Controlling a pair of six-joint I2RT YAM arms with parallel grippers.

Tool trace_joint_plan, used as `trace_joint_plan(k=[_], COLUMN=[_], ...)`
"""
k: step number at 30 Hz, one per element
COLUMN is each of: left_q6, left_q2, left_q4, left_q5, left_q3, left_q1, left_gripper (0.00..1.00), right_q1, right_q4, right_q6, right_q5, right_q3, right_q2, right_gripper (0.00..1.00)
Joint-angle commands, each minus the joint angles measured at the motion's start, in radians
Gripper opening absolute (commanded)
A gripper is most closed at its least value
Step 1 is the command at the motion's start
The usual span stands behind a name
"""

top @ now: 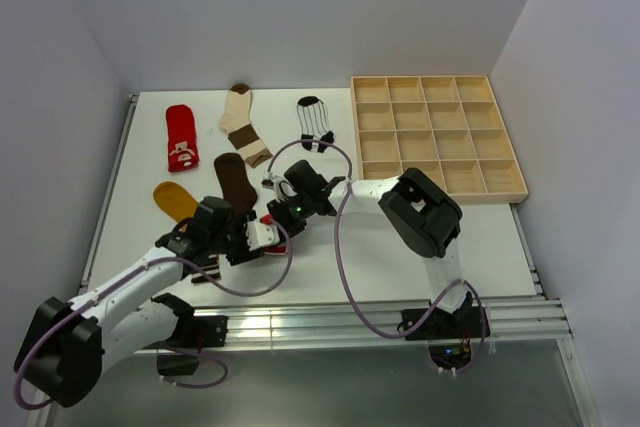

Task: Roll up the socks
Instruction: Roll the sock at the center of the board.

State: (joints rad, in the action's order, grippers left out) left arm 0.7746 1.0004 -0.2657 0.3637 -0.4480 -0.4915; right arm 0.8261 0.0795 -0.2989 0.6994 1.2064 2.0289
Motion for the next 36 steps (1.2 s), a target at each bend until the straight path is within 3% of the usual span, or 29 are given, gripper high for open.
trace_joint_plan(k=[1,14,26,36], left_q6=[0.020,0.022,0.049,-0.001], left_q2=[-0.062,-0.025,0.021,0.092], left_q4=[0.131,0.232,0.235,0.309], left_q5=[-0.092,-0.169,-0.121,-0.128], left_q3=[0.043,0.106,0.106,0.104], left_q1=[-0.076,-0.219,-0.226,-0.231], left_gripper=[0.65,0.64,0.66,0.57], right_q1=[-0.008,-0.031,-0.031,-0.031], right_q4=[0.158,0.184,0.209,0.203], right_q6=[0.027,0.035,0.047,0.049], right_q5=[-0.098,-0.092,-0.080,-0.074], right_q3=[-0.033,-0.018,0.001,-0.008], right_q2=[0.070,0.088,0.097,0.105], right_gripper=[0.05,0.05,0.05,0.04])
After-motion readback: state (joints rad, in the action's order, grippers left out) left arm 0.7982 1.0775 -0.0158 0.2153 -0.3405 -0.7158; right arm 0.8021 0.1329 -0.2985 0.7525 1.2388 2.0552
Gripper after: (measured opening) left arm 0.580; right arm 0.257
